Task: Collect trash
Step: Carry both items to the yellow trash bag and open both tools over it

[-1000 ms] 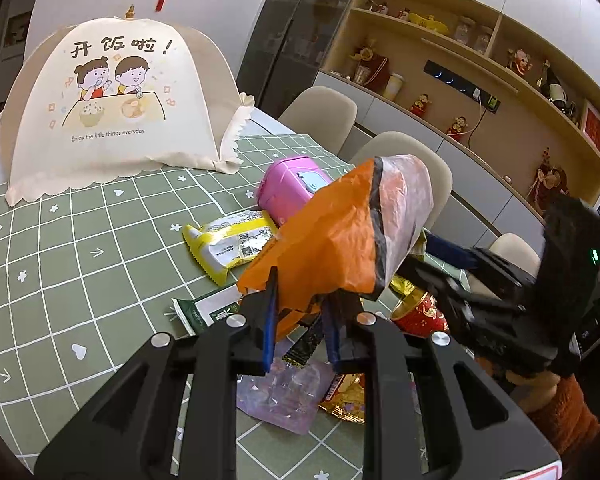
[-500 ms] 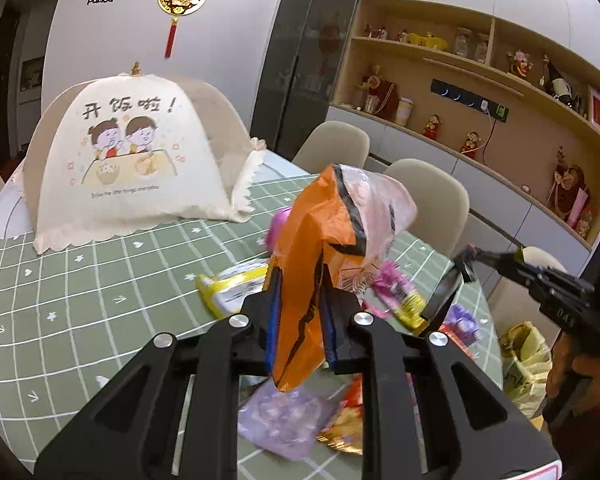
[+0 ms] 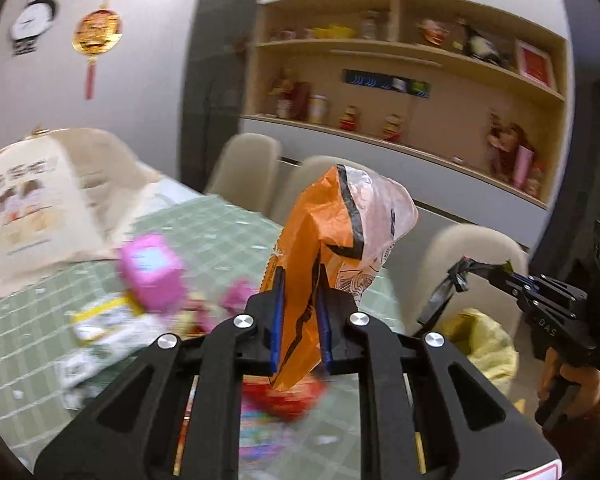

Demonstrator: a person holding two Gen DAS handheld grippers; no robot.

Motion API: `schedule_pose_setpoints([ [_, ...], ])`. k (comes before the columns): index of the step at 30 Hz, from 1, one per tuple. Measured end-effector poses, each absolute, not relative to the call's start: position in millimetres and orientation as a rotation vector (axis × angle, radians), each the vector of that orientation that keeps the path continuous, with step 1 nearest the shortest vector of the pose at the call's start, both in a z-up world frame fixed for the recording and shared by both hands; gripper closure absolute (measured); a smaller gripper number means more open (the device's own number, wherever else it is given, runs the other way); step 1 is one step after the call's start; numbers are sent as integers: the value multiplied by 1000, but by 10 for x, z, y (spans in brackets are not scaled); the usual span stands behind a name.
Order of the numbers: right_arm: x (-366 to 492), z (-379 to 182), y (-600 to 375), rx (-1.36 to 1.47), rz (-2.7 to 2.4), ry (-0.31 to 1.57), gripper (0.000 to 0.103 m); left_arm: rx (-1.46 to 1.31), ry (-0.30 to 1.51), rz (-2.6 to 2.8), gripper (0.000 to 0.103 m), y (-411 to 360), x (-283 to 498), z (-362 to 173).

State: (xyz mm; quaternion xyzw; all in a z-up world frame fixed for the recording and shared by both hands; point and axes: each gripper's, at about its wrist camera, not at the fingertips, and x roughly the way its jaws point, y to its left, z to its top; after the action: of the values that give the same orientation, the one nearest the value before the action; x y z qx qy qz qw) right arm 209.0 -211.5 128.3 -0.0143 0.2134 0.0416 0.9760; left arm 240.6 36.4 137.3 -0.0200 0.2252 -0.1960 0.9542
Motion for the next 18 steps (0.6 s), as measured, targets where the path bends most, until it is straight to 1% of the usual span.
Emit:
schedule_pose_setpoints([
  [5, 1789, 1136, -2826, -7, -52, 461, 96, -11, 517, -552, 90, -498, 2407, 1173],
  [10, 1538, 978, -3331, 3, -169, 481, 96, -4, 596, -712, 90, -1291, 2413, 882],
  [18, 1420, 691, -3892, 25, -290, 529, 96, -16, 714, -855, 90, -2180, 2563, 351],
])
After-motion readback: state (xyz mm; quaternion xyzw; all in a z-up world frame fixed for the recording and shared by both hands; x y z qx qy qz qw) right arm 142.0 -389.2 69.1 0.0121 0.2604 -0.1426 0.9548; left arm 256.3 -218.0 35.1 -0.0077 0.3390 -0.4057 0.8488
